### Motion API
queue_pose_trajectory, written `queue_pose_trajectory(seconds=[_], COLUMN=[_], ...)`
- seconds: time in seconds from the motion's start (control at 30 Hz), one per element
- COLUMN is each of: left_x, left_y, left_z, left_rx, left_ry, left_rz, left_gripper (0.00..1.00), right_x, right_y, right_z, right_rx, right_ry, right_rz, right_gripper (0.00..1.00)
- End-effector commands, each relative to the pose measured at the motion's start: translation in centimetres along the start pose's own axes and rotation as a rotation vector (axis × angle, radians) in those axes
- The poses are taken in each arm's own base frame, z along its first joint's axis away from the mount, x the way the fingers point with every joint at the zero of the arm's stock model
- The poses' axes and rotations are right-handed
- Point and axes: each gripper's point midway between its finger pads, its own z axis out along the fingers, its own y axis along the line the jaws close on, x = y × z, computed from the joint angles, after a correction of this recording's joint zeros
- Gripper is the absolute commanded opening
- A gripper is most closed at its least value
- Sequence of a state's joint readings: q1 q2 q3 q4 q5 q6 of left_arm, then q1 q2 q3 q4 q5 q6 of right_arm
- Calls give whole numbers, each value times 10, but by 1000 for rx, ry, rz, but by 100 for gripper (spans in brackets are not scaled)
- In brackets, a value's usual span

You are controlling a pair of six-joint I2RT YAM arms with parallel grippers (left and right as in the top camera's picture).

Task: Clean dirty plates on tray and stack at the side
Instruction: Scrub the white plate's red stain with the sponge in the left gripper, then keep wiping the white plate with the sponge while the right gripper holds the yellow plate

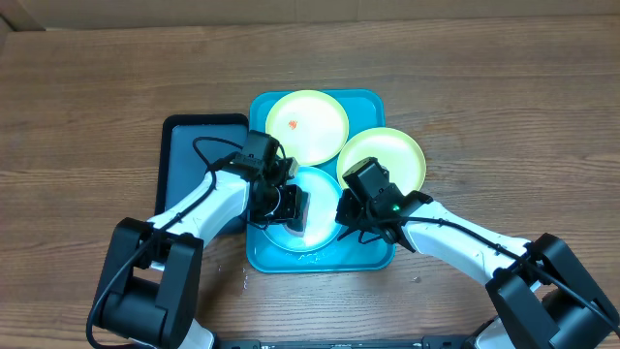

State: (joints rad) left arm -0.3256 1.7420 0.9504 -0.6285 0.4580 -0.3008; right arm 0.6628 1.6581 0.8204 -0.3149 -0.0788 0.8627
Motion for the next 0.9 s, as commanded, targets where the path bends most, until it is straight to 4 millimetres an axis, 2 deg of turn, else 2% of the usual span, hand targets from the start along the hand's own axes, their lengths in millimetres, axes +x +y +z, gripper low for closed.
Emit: queue_pose_trajectory(seconds=[0.0, 0.07, 0.17, 0.3, 0.5, 0.67, 0.87], left_x=[-18, -27, -37, -37, -24, -14, -6], left_y=[-25, -24, -10, 15, 34, 44, 50], left_z=[-21, -33, -44, -48, -40, -27, -14], left_rx=[94, 38, -86, -229, -304, -308, -298], left_ry=[-12, -35, -65, -77, -49, -35, -37], left_rz=[56, 72, 69, 58, 46, 42, 21], left_gripper=[4, 4, 4, 4, 4, 4, 4], right_x=[2, 4, 5, 5, 3, 3, 3], right_y=[7, 9, 10, 10, 9, 9, 9], right_z=[-2, -2, -2, -2, -2, -2, -2], right_rx=[-32, -42, -47, -46, -39, -39, -39], right_ry=[7, 19, 26, 25, 16, 16, 16], right_rz=[-5, -5, -6, -6, -6, -5, -5], right_gripper=[10, 19, 20, 19, 19, 4, 4])
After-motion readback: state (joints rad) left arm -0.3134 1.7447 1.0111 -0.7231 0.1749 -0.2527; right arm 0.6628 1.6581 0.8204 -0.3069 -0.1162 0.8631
